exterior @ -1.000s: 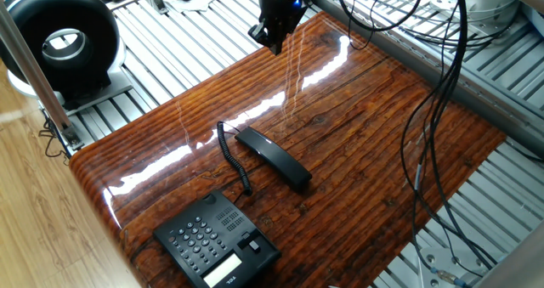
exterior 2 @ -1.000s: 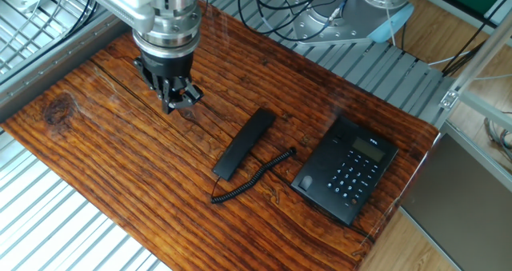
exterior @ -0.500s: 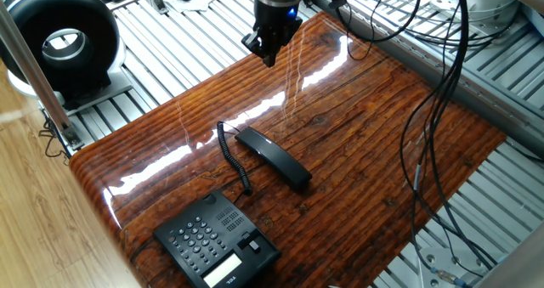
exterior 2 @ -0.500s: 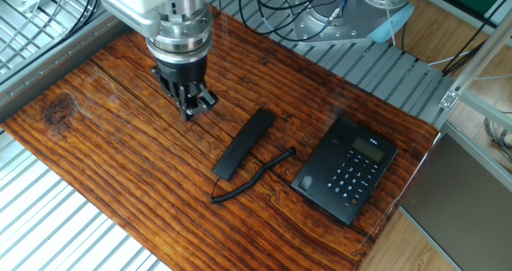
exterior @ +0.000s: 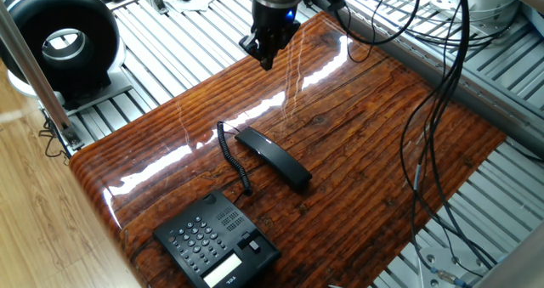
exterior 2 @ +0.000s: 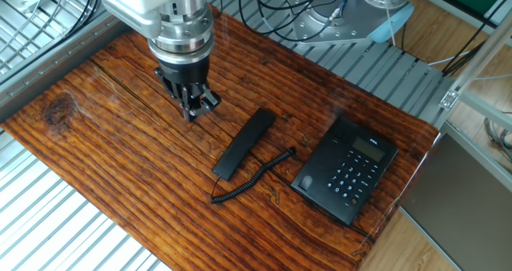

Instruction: Place the handset of the telephone on the corresponding phone cradle

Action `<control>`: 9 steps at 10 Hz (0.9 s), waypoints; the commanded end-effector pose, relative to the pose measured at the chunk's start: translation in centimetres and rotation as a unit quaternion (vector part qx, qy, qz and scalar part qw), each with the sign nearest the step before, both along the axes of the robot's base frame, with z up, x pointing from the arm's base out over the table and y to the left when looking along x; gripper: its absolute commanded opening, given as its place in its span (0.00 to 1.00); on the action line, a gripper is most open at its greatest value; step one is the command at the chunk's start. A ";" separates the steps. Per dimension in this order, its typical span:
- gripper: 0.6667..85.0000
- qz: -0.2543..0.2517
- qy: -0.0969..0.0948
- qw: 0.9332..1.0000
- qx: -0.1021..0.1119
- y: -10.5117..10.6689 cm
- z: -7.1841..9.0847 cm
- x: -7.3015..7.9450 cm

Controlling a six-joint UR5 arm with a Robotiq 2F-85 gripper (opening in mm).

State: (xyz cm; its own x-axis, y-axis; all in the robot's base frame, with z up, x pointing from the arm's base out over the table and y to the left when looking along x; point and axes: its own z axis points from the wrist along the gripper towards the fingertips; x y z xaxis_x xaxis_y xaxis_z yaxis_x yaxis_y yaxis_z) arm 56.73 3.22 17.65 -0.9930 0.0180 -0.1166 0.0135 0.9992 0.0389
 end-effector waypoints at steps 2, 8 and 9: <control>0.00 0.000 0.008 1.000 0.003 0.1 0.1 -0.4; 0.00 0.020 0.040 0.998 0.037 1.9 0.1 -2.1; 0.00 0.034 0.041 0.998 0.041 2.2 0.1 -2.3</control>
State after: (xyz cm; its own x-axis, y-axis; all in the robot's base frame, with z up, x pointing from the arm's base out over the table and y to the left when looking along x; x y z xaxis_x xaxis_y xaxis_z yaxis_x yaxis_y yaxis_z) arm 54.99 3.66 17.50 -0.9984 -0.0225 -0.0517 -0.0253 0.9983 0.0527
